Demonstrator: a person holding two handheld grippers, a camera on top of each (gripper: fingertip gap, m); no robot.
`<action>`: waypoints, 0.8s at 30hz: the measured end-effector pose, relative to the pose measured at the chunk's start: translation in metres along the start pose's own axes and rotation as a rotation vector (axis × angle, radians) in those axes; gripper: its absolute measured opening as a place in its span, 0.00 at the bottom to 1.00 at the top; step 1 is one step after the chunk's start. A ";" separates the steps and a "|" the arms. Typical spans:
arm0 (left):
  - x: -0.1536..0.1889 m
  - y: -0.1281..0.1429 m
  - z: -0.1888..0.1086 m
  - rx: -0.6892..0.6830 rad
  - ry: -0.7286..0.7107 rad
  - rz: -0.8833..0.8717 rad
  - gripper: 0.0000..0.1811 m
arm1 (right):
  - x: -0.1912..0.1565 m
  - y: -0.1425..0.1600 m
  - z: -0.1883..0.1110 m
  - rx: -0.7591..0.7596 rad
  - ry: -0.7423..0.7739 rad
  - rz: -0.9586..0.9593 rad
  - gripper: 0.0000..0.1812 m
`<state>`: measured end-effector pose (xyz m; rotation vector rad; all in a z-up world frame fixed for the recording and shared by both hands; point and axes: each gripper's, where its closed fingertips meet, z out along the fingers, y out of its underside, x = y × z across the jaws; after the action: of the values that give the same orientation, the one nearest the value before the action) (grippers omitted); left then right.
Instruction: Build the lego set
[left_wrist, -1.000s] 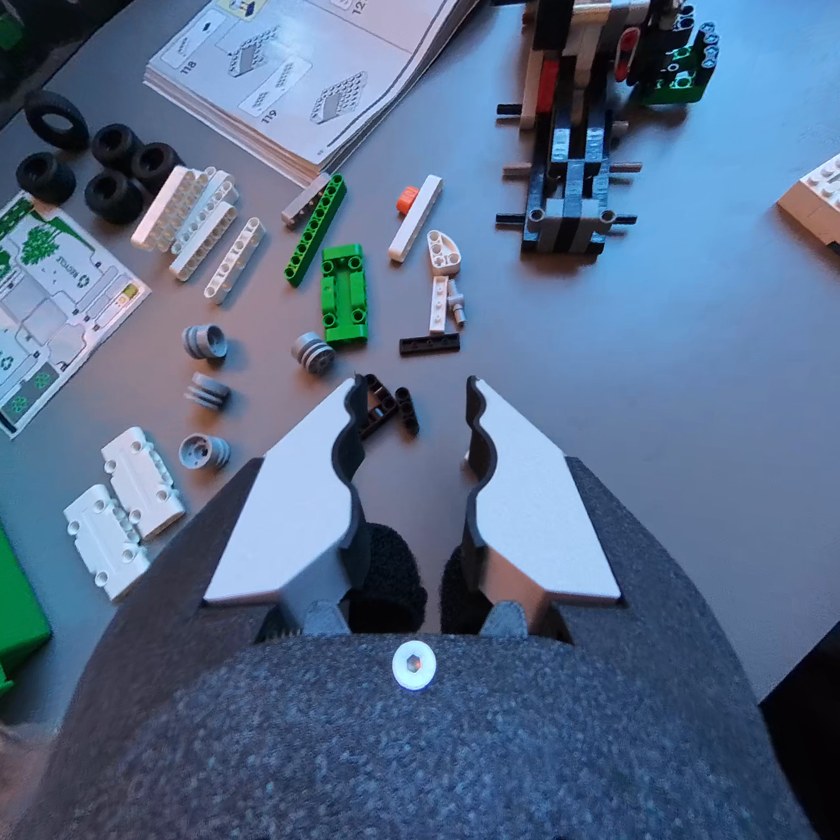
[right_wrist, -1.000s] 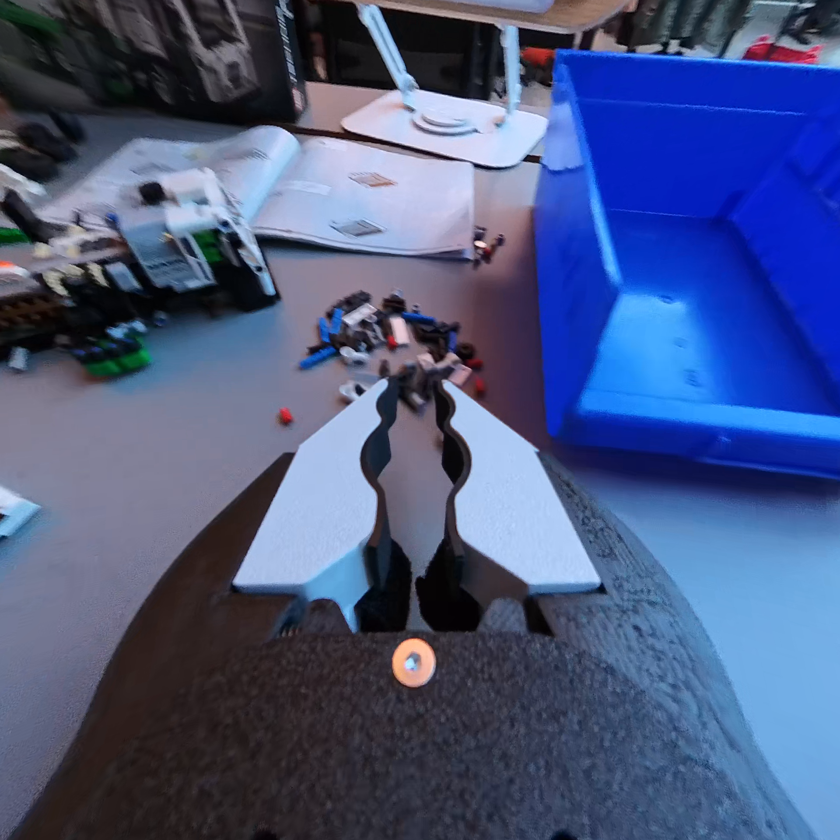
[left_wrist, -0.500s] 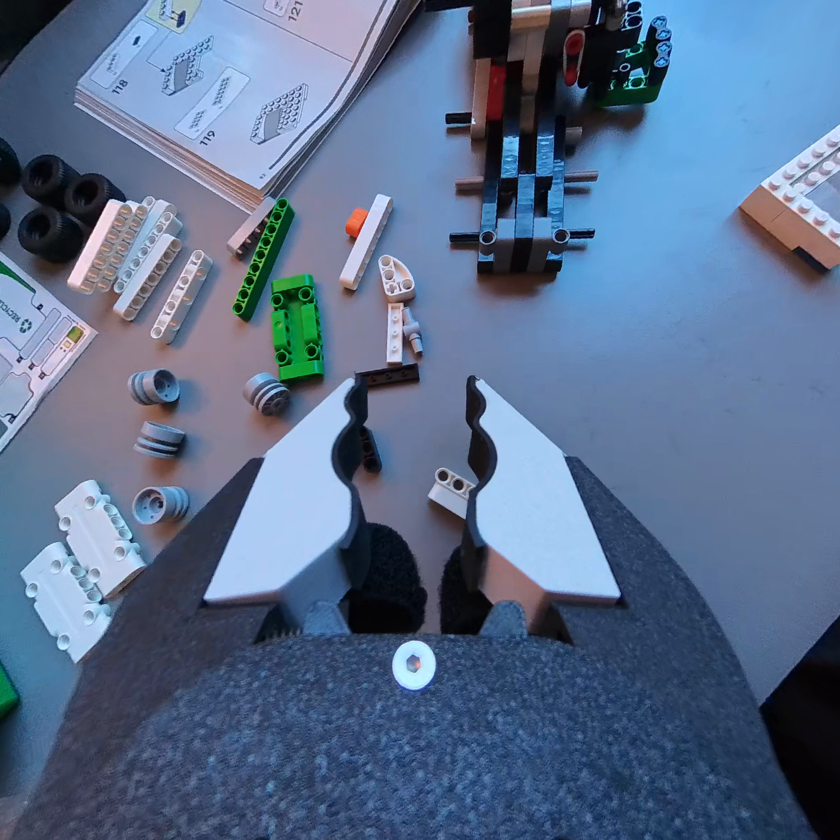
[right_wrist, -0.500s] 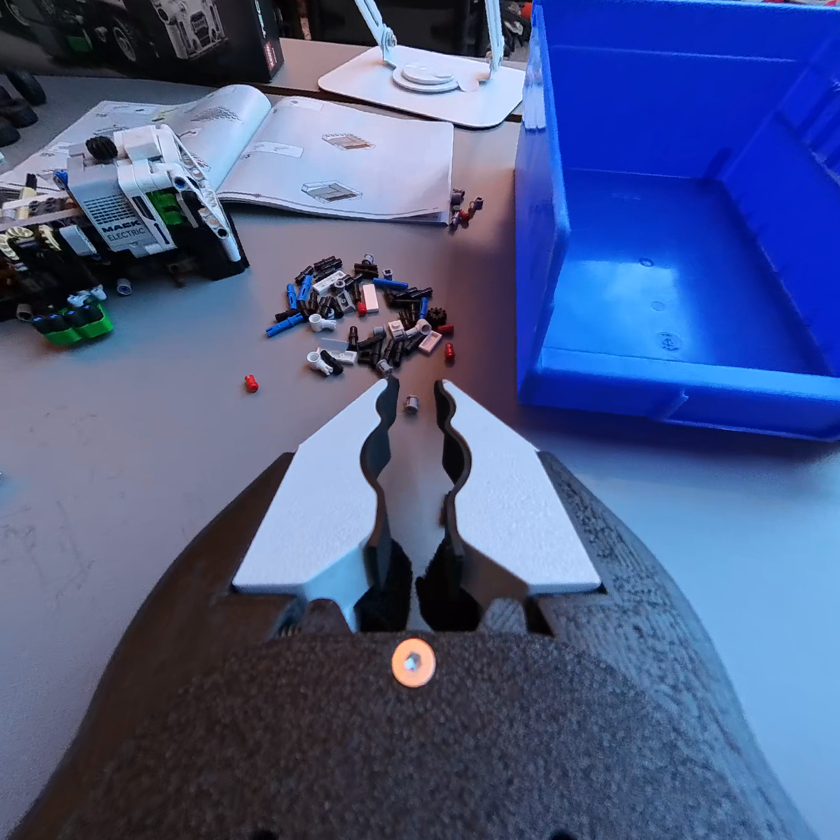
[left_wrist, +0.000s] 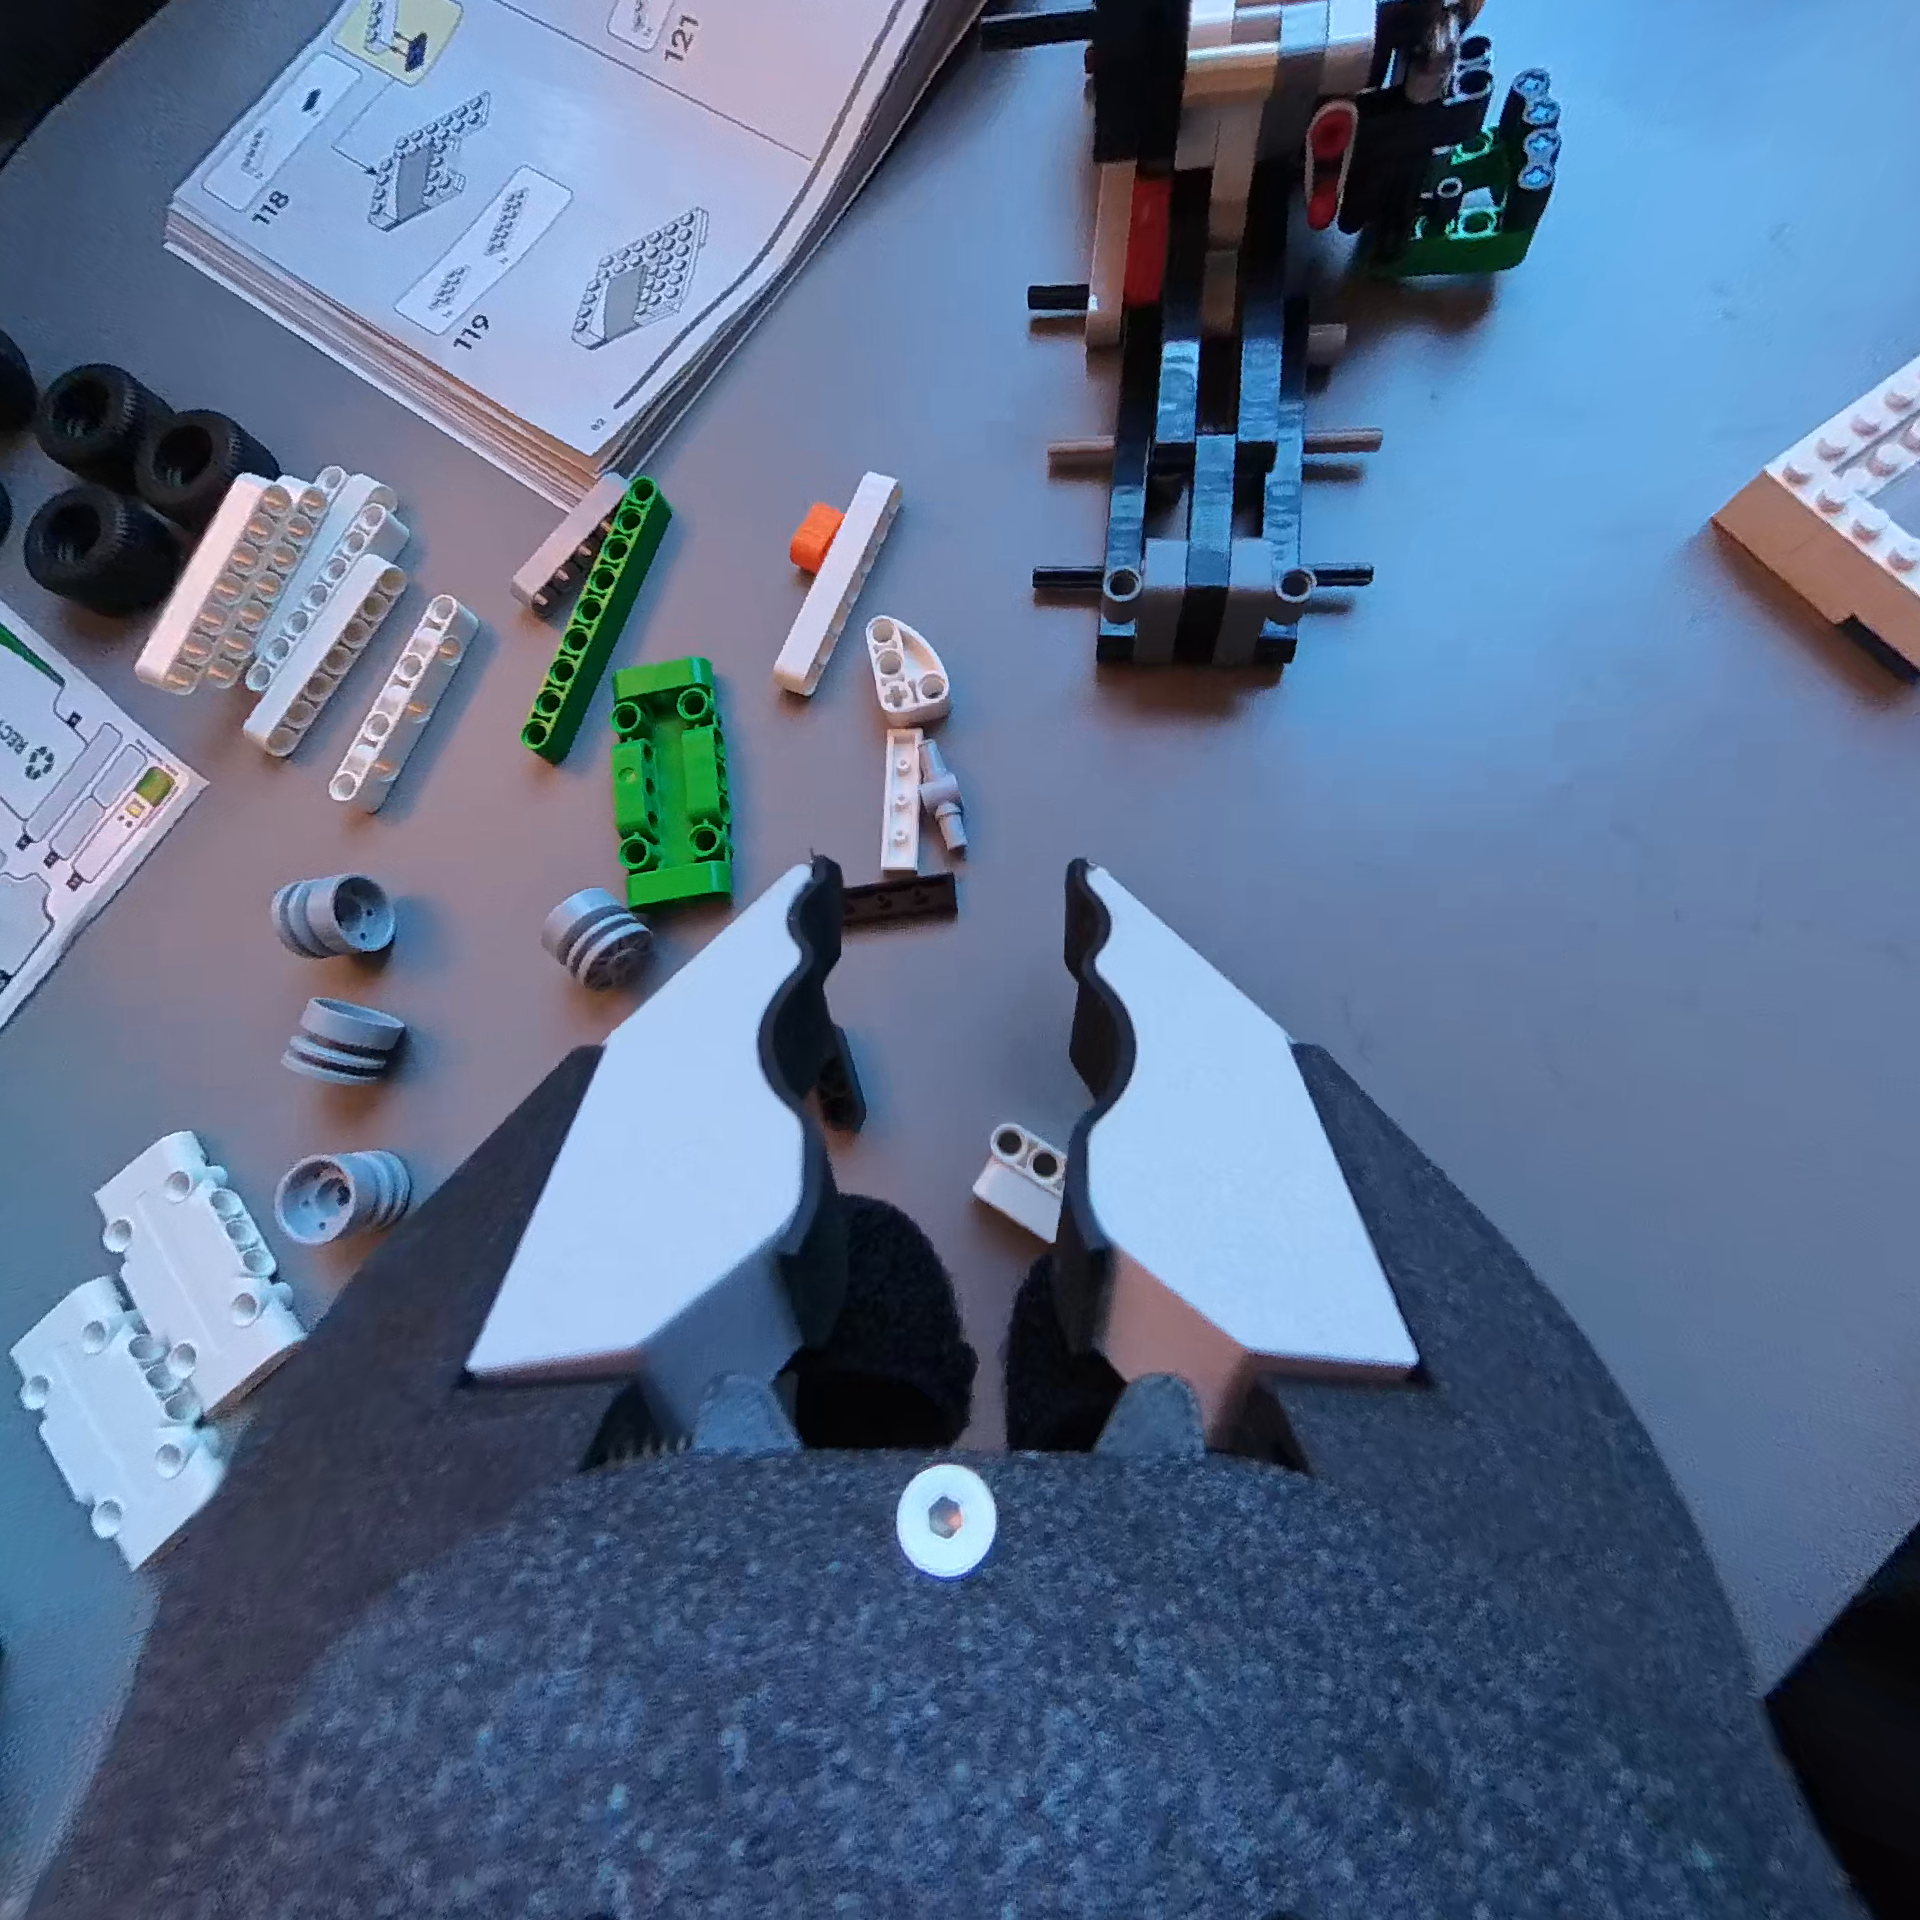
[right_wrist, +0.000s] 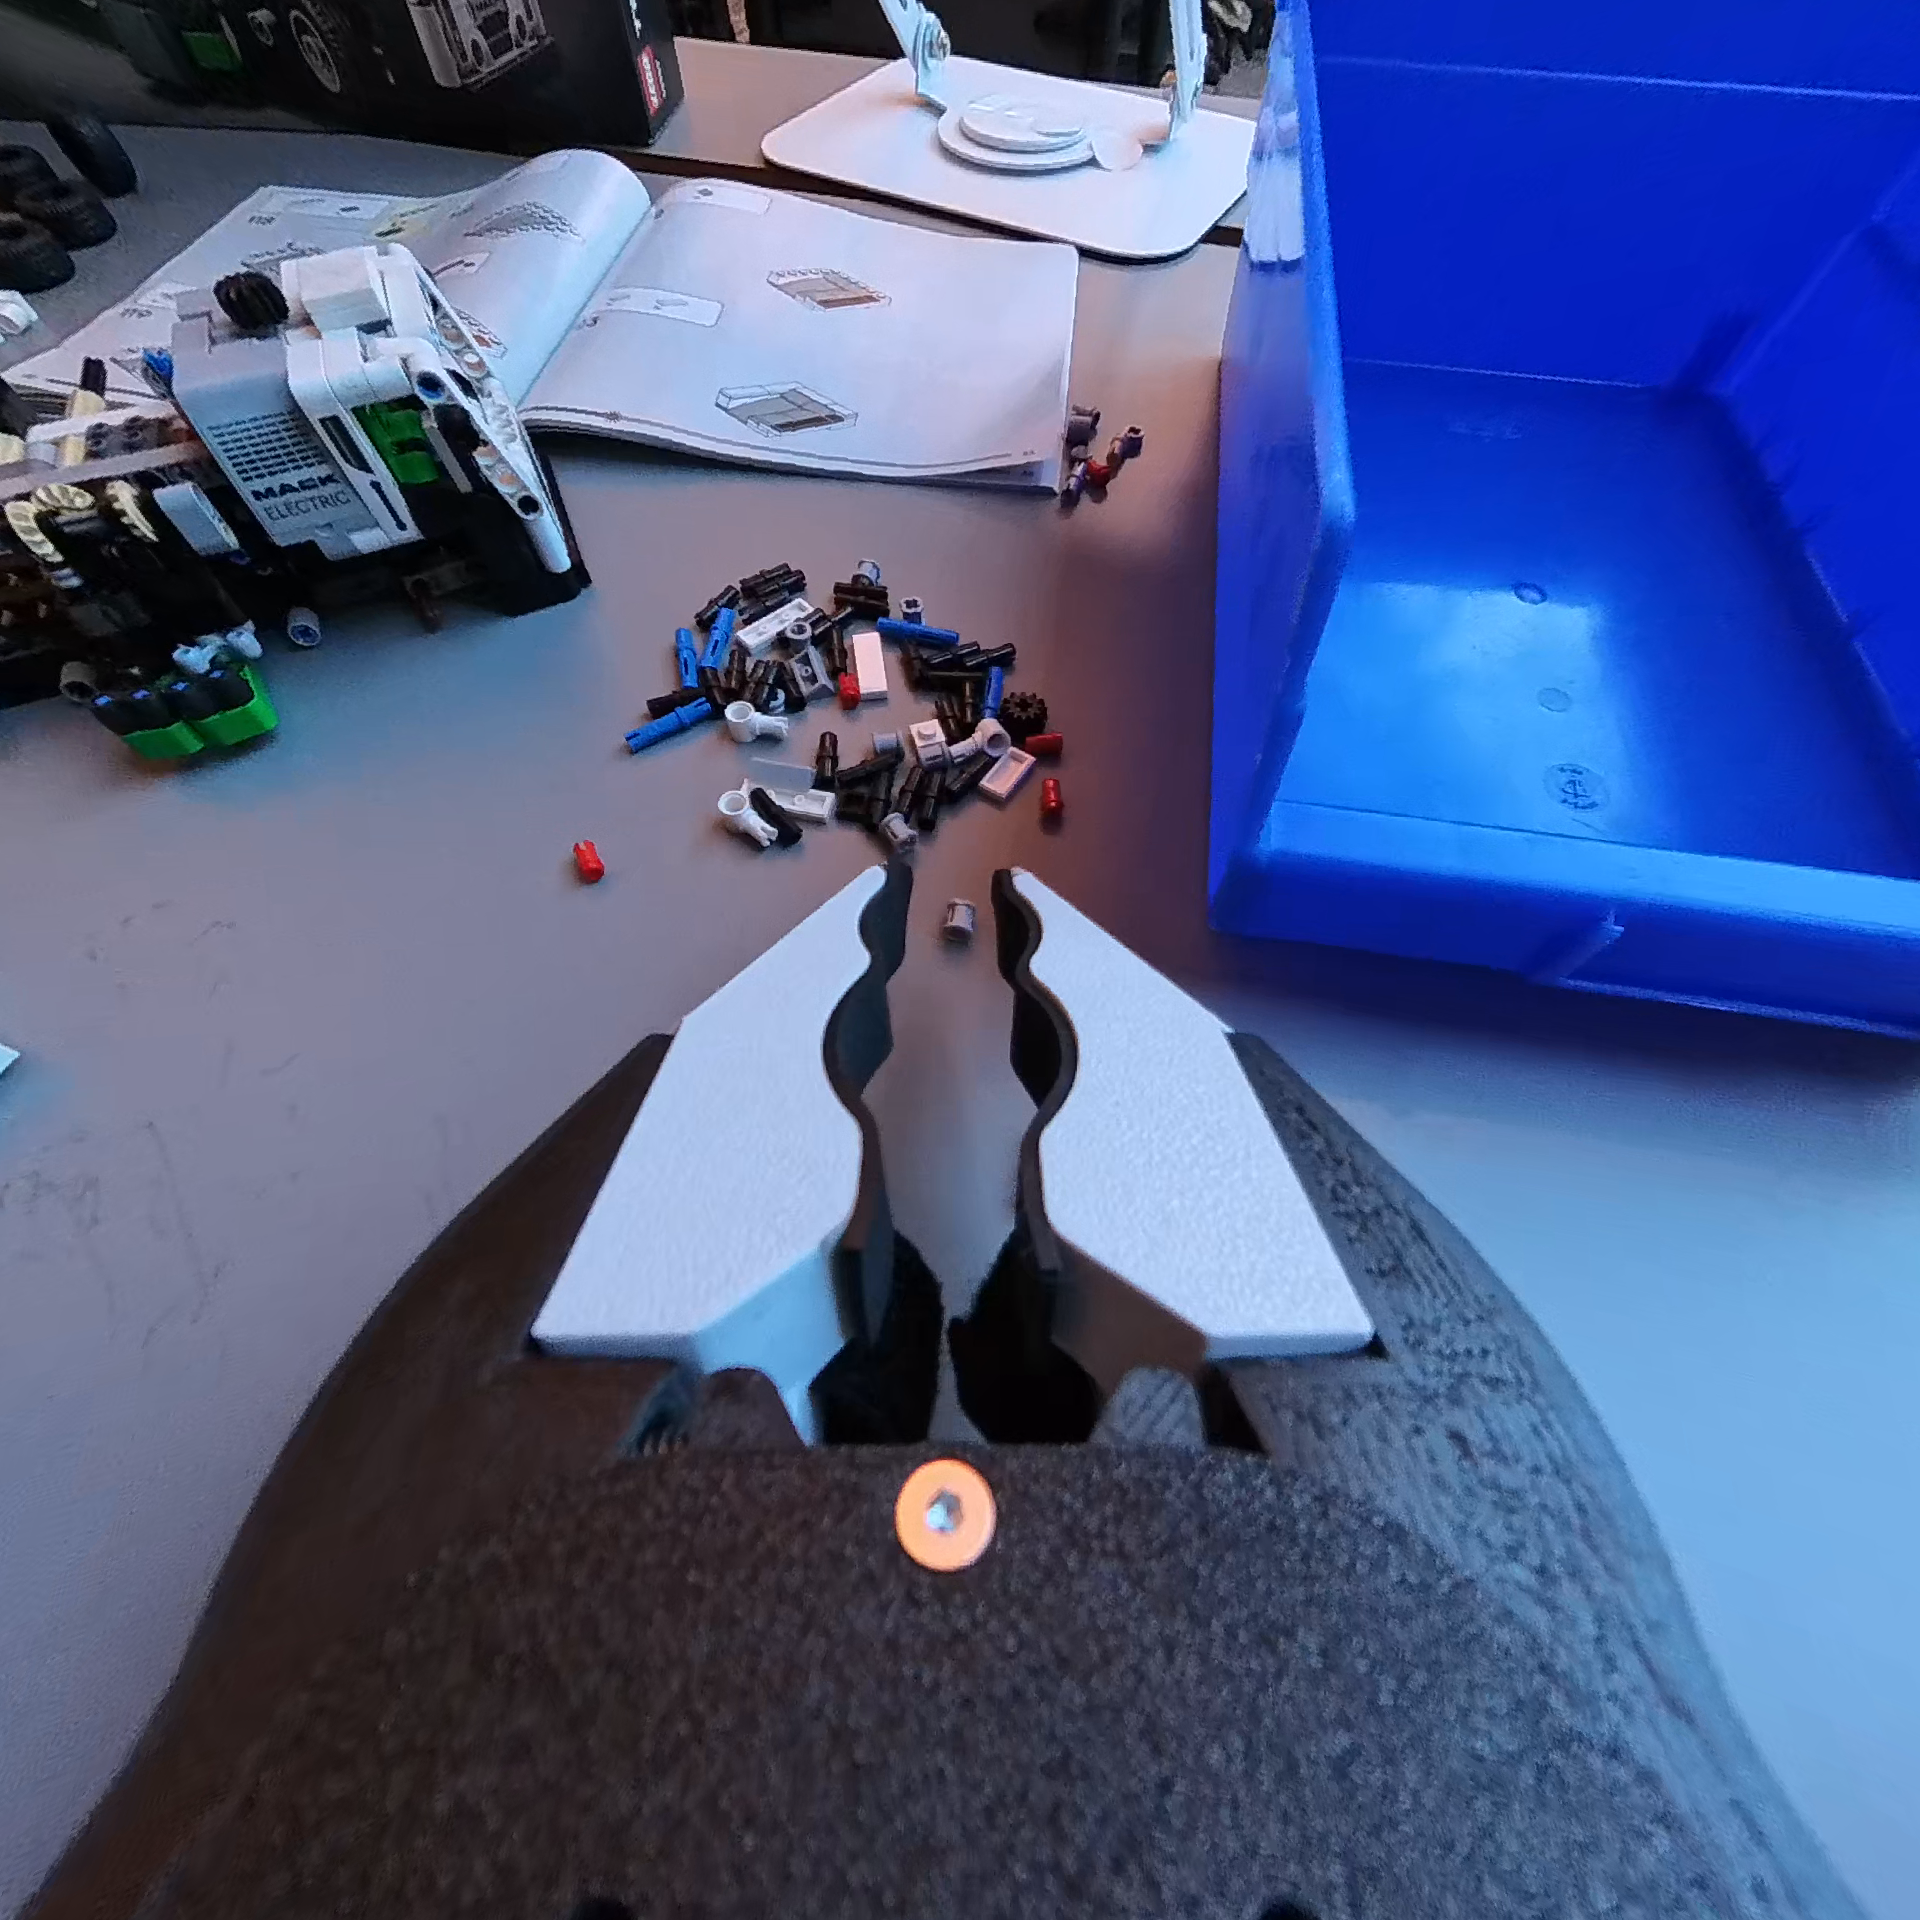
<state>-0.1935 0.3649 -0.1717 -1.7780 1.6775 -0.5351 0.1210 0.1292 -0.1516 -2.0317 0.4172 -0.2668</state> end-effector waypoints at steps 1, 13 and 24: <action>0.000 -0.002 0.001 0.007 0.002 -0.006 0.23 | 0.000 0.000 0.000 0.000 0.001 -0.004 0.09; -0.009 -0.017 0.008 0.030 -0.029 0.011 0.21 | 0.002 -0.003 0.009 -0.008 -0.003 -0.031 0.08; -0.012 -0.021 0.018 0.022 -0.009 0.011 0.19 | 0.004 -0.004 0.015 -0.019 -0.004 -0.034 0.08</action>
<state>-0.1675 0.3791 -0.1684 -1.7523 1.6687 -0.5377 0.1309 0.1411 -0.1546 -2.0589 0.3839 -0.2807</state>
